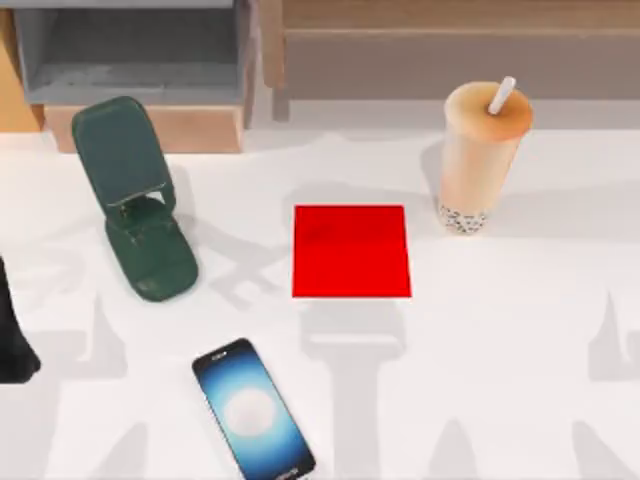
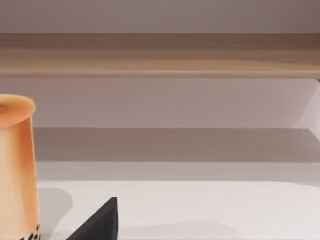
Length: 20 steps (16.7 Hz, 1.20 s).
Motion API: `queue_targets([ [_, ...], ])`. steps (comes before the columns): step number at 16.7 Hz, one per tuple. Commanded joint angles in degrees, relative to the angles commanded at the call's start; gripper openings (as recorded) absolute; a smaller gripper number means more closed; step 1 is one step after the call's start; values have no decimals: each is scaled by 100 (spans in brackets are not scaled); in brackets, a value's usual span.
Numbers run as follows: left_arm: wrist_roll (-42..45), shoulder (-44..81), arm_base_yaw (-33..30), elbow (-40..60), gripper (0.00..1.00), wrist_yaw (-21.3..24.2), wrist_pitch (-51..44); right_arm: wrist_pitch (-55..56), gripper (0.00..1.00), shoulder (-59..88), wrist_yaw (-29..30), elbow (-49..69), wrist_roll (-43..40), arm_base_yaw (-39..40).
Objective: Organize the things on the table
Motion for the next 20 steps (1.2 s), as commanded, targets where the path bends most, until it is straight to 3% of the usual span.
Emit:
queue_targets([
  [4, 10, 169, -37, 167, 100, 7, -154, 0, 100, 0, 0, 0, 0, 0],
  [8, 61, 1213, -215, 1206, 100, 44, -1012, 0, 100, 0, 0, 0, 0, 0],
  [14, 165, 4394, -385, 4273, 100, 105, -3069, 0, 100, 0, 0, 0, 0, 0],
  [20, 229, 7890, -96, 7374, 100, 119, -5141, 0, 100, 0, 0, 0, 0, 0],
])
